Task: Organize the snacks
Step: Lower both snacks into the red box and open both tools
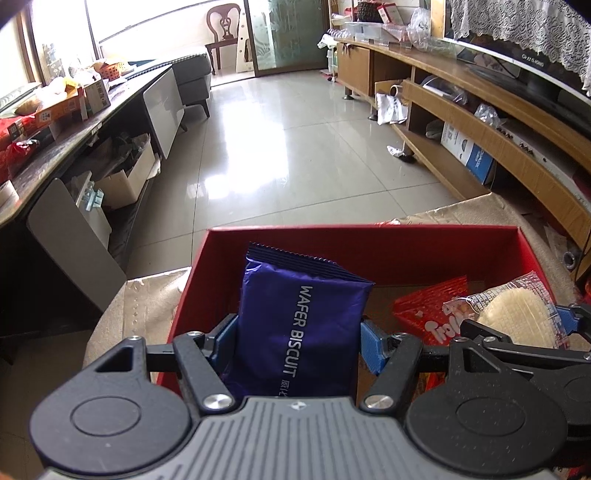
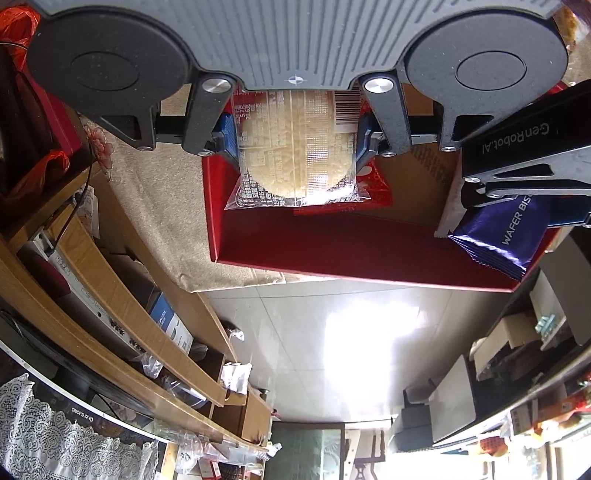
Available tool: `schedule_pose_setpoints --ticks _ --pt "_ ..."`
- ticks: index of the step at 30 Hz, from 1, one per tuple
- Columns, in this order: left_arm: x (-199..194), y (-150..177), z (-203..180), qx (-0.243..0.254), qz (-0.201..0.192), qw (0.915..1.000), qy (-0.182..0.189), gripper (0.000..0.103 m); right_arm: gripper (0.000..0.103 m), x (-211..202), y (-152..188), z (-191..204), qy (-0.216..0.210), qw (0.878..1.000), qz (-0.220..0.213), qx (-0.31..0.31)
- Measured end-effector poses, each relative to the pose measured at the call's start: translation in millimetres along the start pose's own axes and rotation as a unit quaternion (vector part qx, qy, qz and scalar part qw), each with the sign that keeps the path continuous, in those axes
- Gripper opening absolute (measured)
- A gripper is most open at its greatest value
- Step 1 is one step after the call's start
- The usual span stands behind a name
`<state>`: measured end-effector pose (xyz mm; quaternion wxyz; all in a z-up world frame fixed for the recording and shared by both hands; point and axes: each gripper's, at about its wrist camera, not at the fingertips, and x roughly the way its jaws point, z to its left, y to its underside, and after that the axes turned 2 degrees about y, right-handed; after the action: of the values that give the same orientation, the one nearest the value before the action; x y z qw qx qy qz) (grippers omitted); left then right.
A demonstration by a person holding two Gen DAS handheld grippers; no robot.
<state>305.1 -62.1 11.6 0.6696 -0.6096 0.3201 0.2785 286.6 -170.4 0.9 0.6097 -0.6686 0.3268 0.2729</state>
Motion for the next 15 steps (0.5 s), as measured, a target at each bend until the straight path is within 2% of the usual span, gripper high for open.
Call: schedule_pose_setpoints --ticks 8,15 --pt "14 5 1 0.003 0.016 0.9998 -0.012 0.062 0.065 16 3 6 -0.004 1.000 0.015 -0.006" --pt "23 7 0 -0.001 0.033 0.9994 -0.014 0.063 0.066 17 3 7 0.003 1.000 0.009 -0.012"
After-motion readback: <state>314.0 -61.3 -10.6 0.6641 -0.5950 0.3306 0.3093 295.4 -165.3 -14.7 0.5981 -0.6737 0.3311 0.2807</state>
